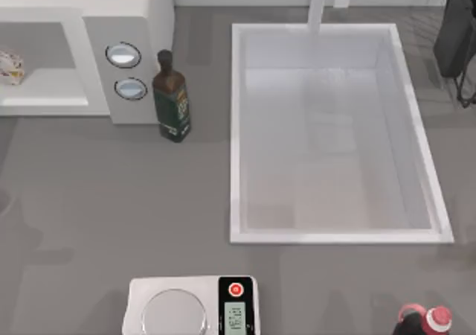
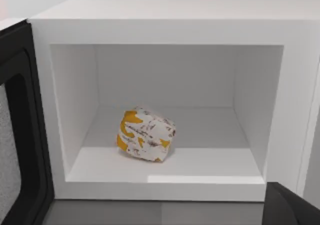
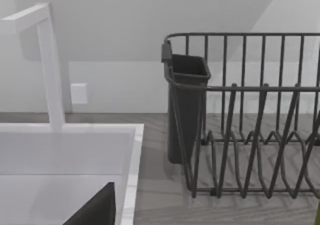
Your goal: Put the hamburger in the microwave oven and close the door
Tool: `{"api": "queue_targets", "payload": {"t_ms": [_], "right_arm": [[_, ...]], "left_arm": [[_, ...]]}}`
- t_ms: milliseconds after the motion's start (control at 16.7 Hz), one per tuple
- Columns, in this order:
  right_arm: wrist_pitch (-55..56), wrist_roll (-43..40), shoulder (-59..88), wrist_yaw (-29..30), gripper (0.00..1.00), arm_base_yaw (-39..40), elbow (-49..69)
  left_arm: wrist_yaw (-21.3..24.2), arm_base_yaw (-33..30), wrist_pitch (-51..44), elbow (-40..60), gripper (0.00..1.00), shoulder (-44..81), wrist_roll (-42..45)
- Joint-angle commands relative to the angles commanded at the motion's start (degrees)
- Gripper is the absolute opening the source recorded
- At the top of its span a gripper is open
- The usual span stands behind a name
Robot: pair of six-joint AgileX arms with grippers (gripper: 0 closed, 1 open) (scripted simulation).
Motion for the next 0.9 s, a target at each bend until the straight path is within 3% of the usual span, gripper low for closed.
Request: {"api": "queue_targets", "payload": {"t_ms": [180, 480, 900], "right_arm": [[0.0, 0.0, 0.0, 0.0, 1.0, 0.0, 0.0], [0.0, 0.0, 0.0, 0.0, 1.0, 0.0, 0.0], [0.0, 0.0, 0.0, 0.0, 1.0, 0.0, 0.0]], "left_arm": [[3.4, 3.4, -3.0, 0.2, 0.0, -3.0, -0.1], [3.2, 3.1, -2.7, 0.2, 0.0, -2.7, 0.0], [-4.4, -4.6, 8.4, 0.6, 0.0, 9.4, 0.2]]}}
